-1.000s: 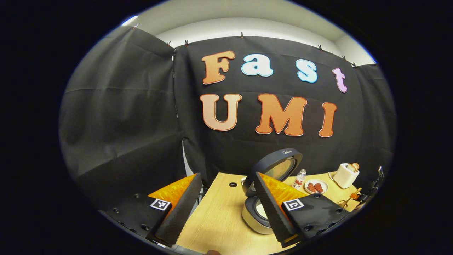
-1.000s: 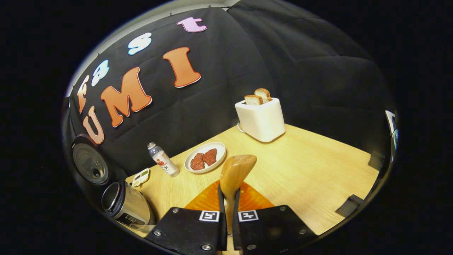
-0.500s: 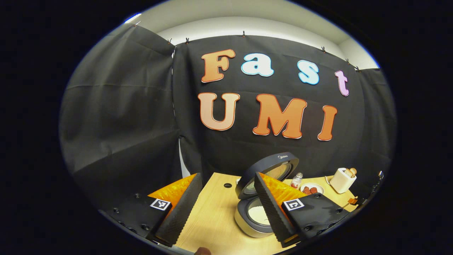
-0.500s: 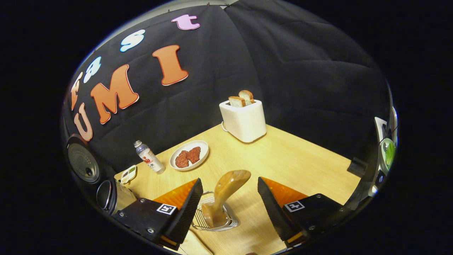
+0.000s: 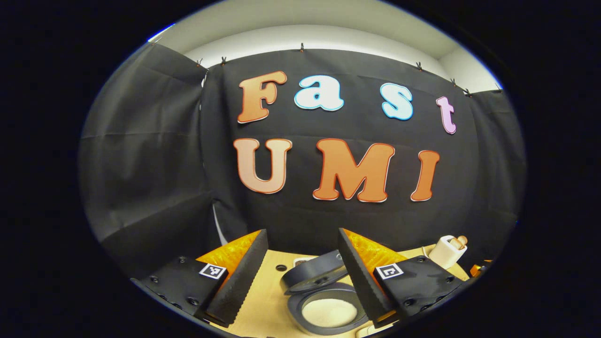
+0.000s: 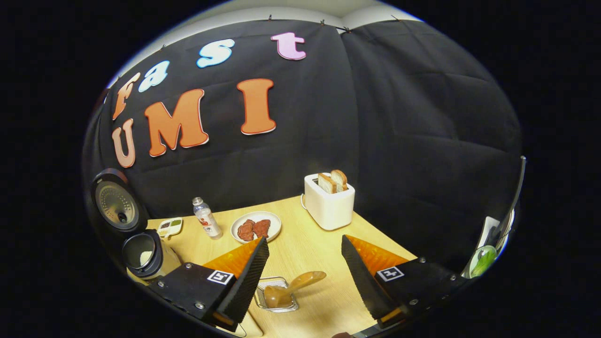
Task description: Close the left gripper, press the button to open the rice cooker; take a wooden spoon from the chopstick holder with the right hand, scoop a spoonful of rice and pour it into the rice cooker, then put the wooden spoon back into the chopstick holder.
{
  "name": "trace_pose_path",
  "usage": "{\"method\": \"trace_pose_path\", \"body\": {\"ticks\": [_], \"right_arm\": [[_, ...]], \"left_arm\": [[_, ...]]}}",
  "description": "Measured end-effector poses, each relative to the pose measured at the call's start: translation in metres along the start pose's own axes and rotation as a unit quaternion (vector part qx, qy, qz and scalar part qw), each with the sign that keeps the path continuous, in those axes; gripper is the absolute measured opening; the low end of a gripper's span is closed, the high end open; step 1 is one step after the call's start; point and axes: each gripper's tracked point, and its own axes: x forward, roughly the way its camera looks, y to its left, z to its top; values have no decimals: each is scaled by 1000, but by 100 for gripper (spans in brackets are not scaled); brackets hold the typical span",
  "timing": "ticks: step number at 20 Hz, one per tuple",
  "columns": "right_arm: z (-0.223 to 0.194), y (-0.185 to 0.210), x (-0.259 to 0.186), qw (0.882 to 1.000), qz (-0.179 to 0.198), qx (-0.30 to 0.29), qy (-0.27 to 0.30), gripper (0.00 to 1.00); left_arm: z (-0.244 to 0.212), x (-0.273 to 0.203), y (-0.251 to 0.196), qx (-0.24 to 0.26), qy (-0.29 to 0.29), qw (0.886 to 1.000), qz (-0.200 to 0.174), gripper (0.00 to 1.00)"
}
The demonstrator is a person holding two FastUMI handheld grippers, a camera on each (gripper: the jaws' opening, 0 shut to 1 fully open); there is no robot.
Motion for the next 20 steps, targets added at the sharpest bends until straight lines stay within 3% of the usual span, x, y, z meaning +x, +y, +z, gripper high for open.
{"method": "trace_pose_path", "body": {"ticks": [2,7,11,15,20], "right_arm": [[16,7,-10,1000,14,-2,-10,95],[40,16,-26,999,38,-15,-33,95],[47,13,-31,997,47,-36,-47,95],[47,13,-26,997,61,-24,-43,95],[46,16,-20,996,80,-26,-42,95]], "left_arm": [[9,33,-12,6,-6,1000,-6,100],[-28,101,-39,-2,48,999,-25,99],[-64,130,-37,-3,76,997,-11,100],[-104,131,-35,-14,119,993,-6,100],[-113,102,-52,-31,99,994,-23,100]]}}
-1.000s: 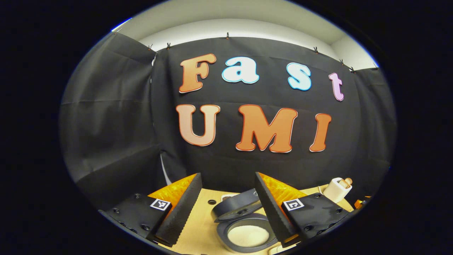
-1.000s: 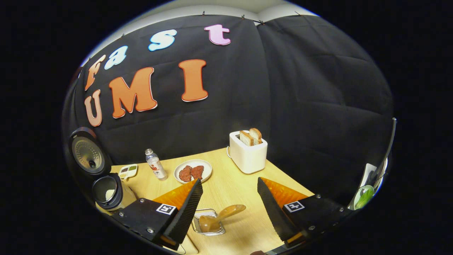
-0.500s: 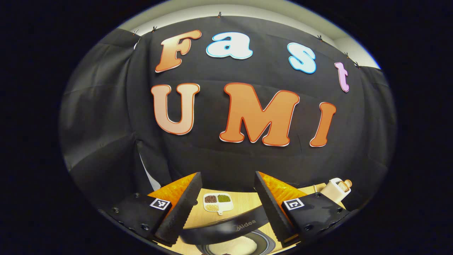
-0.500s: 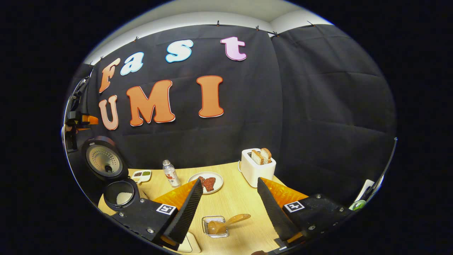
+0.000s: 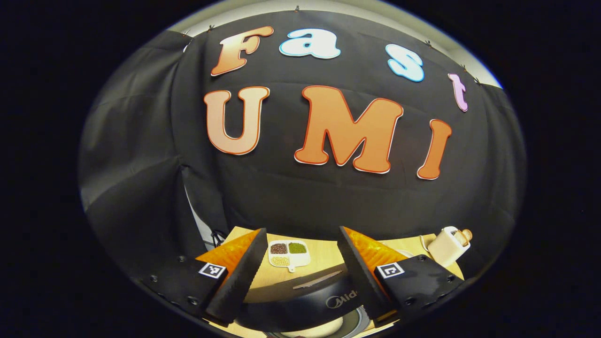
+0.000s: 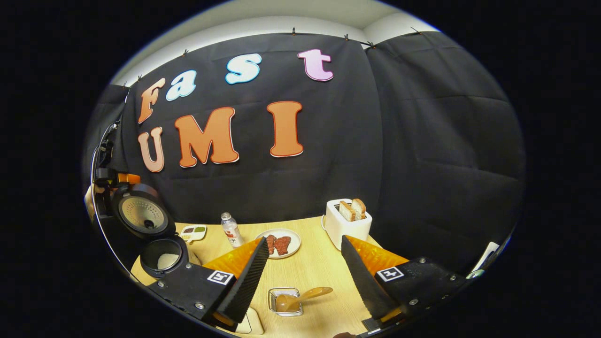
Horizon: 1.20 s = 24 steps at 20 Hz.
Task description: Close the left gripper, press the button to open the rice cooker; take a wooden spoon from the chopstick holder with the right hand, scoop a spoonful of rice and pour it into the rice cooker, then put the wooden spoon back into the chopstick holder.
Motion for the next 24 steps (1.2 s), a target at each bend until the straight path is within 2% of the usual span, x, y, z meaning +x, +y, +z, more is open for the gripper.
{"method": "trace_pose_path", "body": {"ticks": [3,6,8,11,12,13,14,15,16,22,24], "right_arm": [[-2,6,2,1000,17,0,1,95],[-6,11,4,999,34,-2,4,95],[-11,16,4,999,48,1,9,95],[-23,14,3,998,59,-6,19,95],[-26,12,0,998,60,-9,20,100],[-28,9,-1,998,60,-11,21,100],[-31,6,-1,998,59,-12,21,95],[-32,3,-2,998,58,-12,21,100],[-34,0,-3,998,56,-10,22,95],[-56,-13,-6,998,47,-7,44,95],[-58,-14,-8,998,46,-4,46,95]], "left_arm": [[-26,-22,-13,-12,8,1000,-6,100],[-57,-46,-28,17,11,1000,-1,100],[-90,-61,-40,17,18,1000,0,100],[-147,-75,-49,-15,46,999,-4,100],[-163,-76,-46,-6,50,999,2,100],[-169,-76,-47,0,41,999,4,100],[-177,-79,-51,9,26,1000,9,100],[-182,-80,-50,19,15,1000,14,100],[-187,-81,-50,21,9,1000,21,100],[-228,-78,-52,62,13,997,38,100],[-229,-75,-51,68,-7,997,41,100]]}}
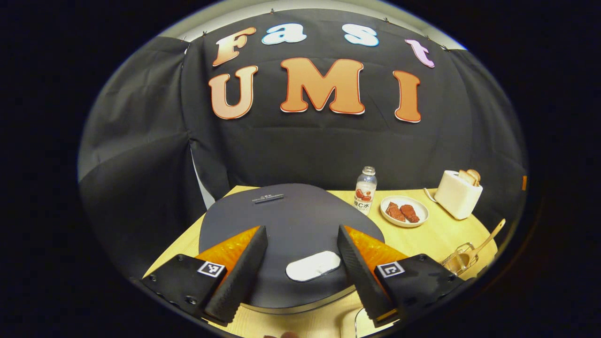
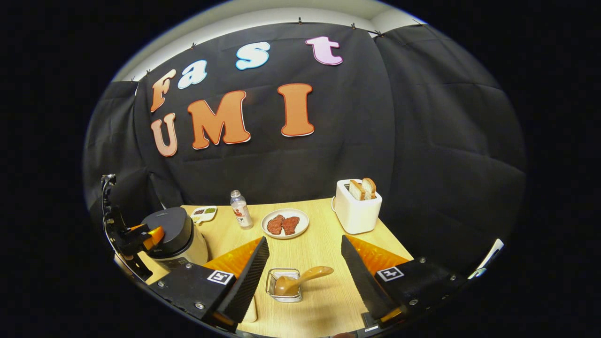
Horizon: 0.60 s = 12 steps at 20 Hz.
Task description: Close the left gripper, press the button to open the rice cooker; take a wooden spoon from the chopstick holder with the right hand, scoop a spoonful of rice and pour it into the rice cooker, then put the wooden spoon back into the chopstick holder.
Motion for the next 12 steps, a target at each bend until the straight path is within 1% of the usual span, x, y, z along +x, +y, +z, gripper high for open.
{"method": "trace_pose_path", "body": {"ticks": [1,2,3,5,7,10,12], "right_arm": [[-2,0,0,1000,0,1,2,95],[-4,0,1,1000,0,0,5,95],[-7,-1,2,1000,-2,-2,6,95],[-11,-1,2,1000,-3,-5,9,95],[-13,-1,1,1000,-3,-5,9,95],[-8,-2,-2,1000,-3,-6,4,95],[5,-5,-5,1000,-6,-6,-10,95]], "left_arm": [[-6,-3,1,-6,9,1000,1,100],[-4,-4,1,-17,2,1000,3,100],[-13,-3,0,-15,10,1000,6,100],[-11,-2,-1,14,-1,1000,5,100],[-7,-1,-1,7,4,1000,0,100],[-6,-9,0,5,54,998,-8,100],[15,-22,2,-12,52,998,-18,100]]}}
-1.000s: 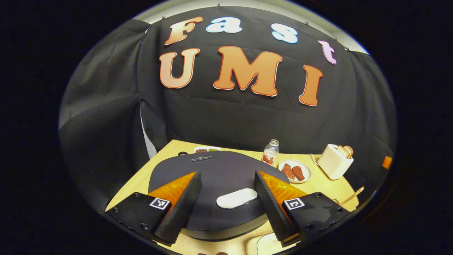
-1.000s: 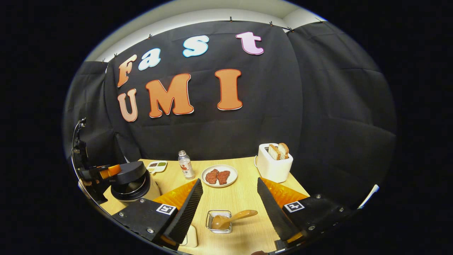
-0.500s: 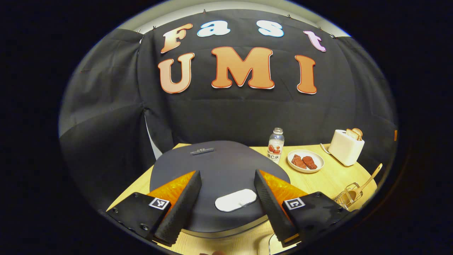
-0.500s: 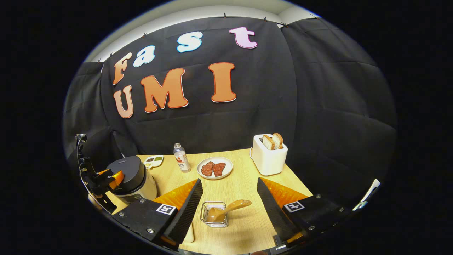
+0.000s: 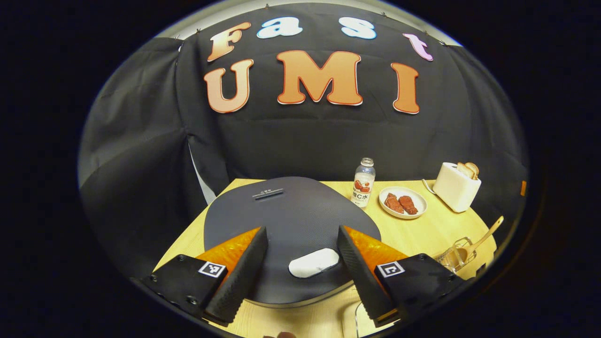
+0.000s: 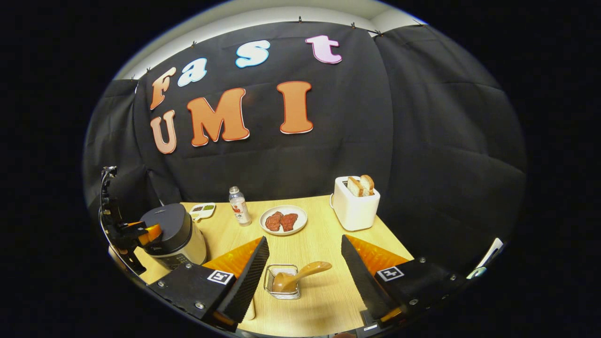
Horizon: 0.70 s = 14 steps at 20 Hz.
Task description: Close the left gripper, press the button to open the rice cooker; take a wooden spoon from the chopstick holder with the right hand, scoop a spoonful of rice and pour it into the rice cooker, then put the wooden spoon back into the chopstick holder.
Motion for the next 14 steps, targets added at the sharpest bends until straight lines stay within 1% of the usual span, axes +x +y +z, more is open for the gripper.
{"method": "trace_pose_path", "body": {"ticks": [3,5,7,10,12,13,14], "right_arm": [[26,-4,-6,1000,-4,-10,-18,95],[53,-7,-13,999,-9,-19,-41,95],[82,-5,-22,998,-4,-19,-63,95],[124,-1,-39,995,5,-20,-100,95],[148,1,-51,992,9,-22,-120,95],[157,1,-57,992,10,-17,-127,100],[163,1,-62,991,11,-12,-131,95]], "left_arm": [[46,-35,16,-2,-20,1000,-1,100],[88,-66,33,2,-44,999,10,100],[131,-100,47,-2,-75,997,19,100],[200,-157,67,-14,-145,989,28,100],[231,-193,79,-22,-181,982,38,100],[242,-208,82,-27,-192,980,41,100],[247,-220,86,-30,-199,978,44,100]]}}
